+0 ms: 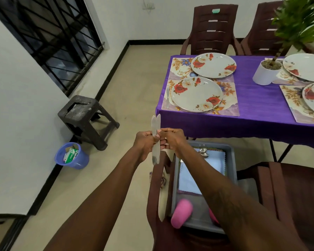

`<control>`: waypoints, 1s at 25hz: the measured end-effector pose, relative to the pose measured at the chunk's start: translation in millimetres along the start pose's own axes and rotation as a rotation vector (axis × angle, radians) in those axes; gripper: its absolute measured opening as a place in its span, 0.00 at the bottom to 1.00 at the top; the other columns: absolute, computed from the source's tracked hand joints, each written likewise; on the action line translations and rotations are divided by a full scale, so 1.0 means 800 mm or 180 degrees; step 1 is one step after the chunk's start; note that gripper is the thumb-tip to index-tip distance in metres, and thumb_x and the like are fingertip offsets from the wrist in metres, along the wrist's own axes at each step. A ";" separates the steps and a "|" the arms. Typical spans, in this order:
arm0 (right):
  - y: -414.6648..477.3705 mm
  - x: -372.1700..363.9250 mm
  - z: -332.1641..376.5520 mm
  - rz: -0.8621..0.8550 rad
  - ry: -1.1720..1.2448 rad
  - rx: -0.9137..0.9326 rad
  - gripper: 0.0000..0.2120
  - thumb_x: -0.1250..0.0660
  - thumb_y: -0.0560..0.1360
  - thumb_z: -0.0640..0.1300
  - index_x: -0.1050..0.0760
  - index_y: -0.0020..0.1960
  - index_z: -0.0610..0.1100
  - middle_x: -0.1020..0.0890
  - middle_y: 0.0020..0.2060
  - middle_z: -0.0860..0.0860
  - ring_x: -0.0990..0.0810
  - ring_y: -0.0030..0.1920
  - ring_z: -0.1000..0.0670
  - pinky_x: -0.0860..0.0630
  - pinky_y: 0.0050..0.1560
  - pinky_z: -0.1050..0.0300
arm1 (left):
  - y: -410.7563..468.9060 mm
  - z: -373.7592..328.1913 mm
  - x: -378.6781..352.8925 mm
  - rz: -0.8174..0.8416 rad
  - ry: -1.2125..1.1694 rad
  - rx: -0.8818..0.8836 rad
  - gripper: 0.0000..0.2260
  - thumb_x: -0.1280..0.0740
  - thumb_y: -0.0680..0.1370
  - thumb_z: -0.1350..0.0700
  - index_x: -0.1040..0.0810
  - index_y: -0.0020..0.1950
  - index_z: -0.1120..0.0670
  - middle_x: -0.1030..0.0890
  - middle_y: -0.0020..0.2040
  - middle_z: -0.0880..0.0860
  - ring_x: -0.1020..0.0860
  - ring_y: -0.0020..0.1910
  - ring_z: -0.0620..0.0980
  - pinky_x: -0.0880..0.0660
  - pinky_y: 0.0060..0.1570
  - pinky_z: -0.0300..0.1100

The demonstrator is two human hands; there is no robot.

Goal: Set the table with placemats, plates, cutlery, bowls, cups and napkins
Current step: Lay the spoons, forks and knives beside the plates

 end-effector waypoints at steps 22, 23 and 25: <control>0.143 -0.265 0.025 -0.1124 0.0859 -0.0060 0.09 0.27 0.78 0.40 0.18 0.54 0.35 0.13 0.49 0.38 0.12 0.46 0.42 0.15 0.40 0.53 | 0.194 -0.113 0.286 0.0638 0.1202 0.0047 0.03 0.29 0.79 0.63 0.15 0.50 0.59 0.13 0.45 0.60 0.13 0.39 0.57 0.17 0.37 0.47; 0.157 -0.258 0.035 -0.1279 0.0931 -0.0021 0.09 0.27 0.78 0.40 0.18 0.54 0.35 0.13 0.48 0.39 0.12 0.45 0.43 0.14 0.40 0.54 | 0.208 -0.122 0.279 0.0732 0.1243 0.0080 0.03 0.29 0.79 0.64 0.16 0.51 0.60 0.13 0.45 0.62 0.13 0.39 0.58 0.16 0.38 0.49; 0.187 -0.237 0.058 -0.1585 0.1079 0.0053 0.08 0.26 0.78 0.40 0.18 0.54 0.36 0.13 0.45 0.40 0.12 0.42 0.45 0.15 0.39 0.56 | 0.246 -0.142 0.262 0.0883 0.1324 0.0094 0.04 0.28 0.79 0.65 0.16 0.52 0.63 0.14 0.45 0.63 0.13 0.41 0.60 0.16 0.41 0.51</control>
Point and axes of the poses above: each hand's wrist, its own y-axis towards the middle knuckle, its own x-axis out of the back of the hand, z = x × y, the point moved 8 cm from there along y, towards the middle knuckle
